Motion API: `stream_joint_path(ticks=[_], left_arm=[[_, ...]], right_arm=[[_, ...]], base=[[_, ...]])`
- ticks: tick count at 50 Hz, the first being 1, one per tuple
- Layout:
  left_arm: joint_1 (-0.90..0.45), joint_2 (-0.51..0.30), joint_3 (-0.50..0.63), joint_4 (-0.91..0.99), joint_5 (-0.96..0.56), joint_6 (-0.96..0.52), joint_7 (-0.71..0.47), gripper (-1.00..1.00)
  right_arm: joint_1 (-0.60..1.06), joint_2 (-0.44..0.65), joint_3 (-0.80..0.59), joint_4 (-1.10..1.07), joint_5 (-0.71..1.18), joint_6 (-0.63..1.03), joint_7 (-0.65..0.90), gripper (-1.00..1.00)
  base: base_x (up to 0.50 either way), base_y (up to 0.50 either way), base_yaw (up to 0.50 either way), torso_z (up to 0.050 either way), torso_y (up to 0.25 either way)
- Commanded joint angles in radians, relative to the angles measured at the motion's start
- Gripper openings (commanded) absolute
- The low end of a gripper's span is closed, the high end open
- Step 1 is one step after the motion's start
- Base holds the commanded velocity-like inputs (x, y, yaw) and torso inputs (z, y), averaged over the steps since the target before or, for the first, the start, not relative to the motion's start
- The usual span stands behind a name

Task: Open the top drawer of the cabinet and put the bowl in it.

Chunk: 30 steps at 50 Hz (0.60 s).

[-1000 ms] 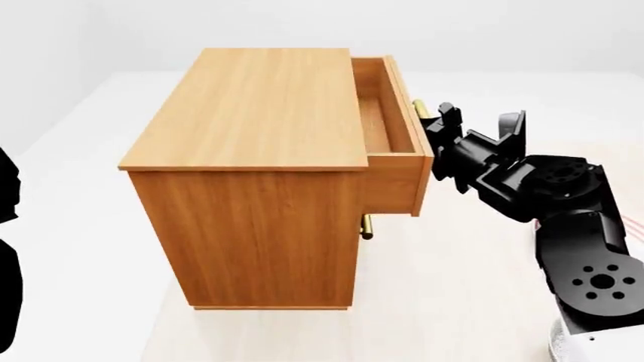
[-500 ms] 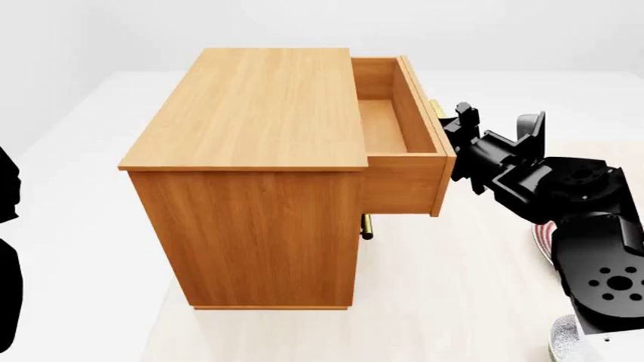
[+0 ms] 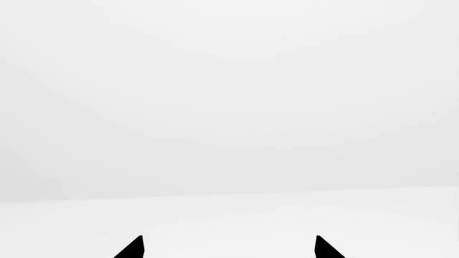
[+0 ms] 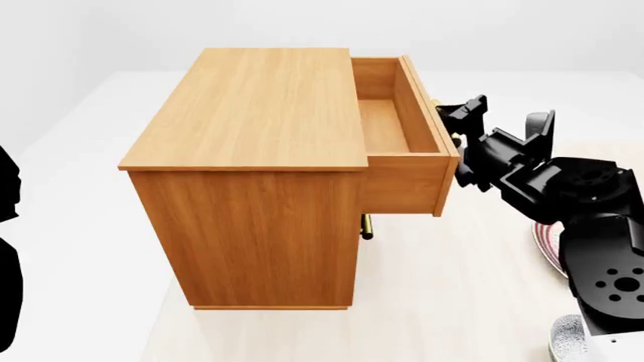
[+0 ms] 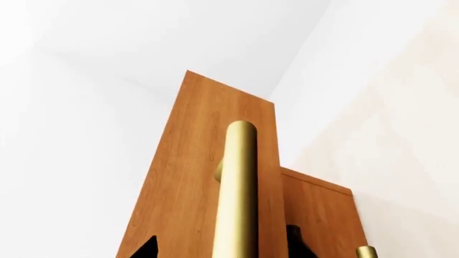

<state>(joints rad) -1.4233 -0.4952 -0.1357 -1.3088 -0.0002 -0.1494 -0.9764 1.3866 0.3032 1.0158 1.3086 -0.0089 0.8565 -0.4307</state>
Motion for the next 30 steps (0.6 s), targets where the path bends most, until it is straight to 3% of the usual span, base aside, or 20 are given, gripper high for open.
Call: stream_joint_path(ticks=[1, 12, 30], left_arm=[[-0.001, 0.0, -0.001, 0.0, 0.0, 0.0, -0.001, 1.0], [-0.001, -0.001, -0.003, 0.0, 0.0, 0.001, 0.003, 1.0], [0.0, -0.001, -0.003, 0.0, 0.0, 0.001, 0.003, 1.0]], right_arm=[[-0.004, 0.004, -0.006, 0.0, 0.008, 0.007, -0.003, 1.0], [-0.015, 0.026, 0.0, 0.0, 0.01, -0.029, 0.029, 1.0], [0.053, 0.157, 0.073, 0.0, 0.012, -0.063, 0.059, 1.0]], base=[[0.0, 0.0, 0.0, 0.0, 0.0], [0.0, 0.0, 0.0, 0.0, 0.0], [0.0, 0.0, 0.0, 0.0, 0.0]])
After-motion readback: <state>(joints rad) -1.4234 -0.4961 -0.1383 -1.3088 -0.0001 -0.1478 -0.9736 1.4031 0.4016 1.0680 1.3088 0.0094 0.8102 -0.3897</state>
